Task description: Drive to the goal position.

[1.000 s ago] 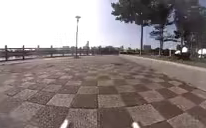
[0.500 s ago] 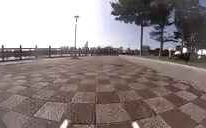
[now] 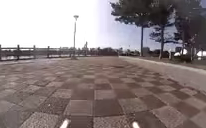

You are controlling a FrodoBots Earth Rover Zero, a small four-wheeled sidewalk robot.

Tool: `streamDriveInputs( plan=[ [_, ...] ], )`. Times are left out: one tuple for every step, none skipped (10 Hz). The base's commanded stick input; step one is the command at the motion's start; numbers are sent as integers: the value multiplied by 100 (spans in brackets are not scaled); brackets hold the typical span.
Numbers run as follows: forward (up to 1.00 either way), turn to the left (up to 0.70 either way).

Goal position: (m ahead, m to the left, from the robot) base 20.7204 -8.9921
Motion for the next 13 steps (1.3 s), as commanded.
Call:
streamDriveInputs(
  plan=[
    [50,1],
    [50,10],
    [50,37],
    [50,50],
    [50,50],
    [50,33],
    [50,16],
    [50,15],
    [50,4],
    [50,0],
    [50,5],
    [50,0],
    [50,0]
  ],
)
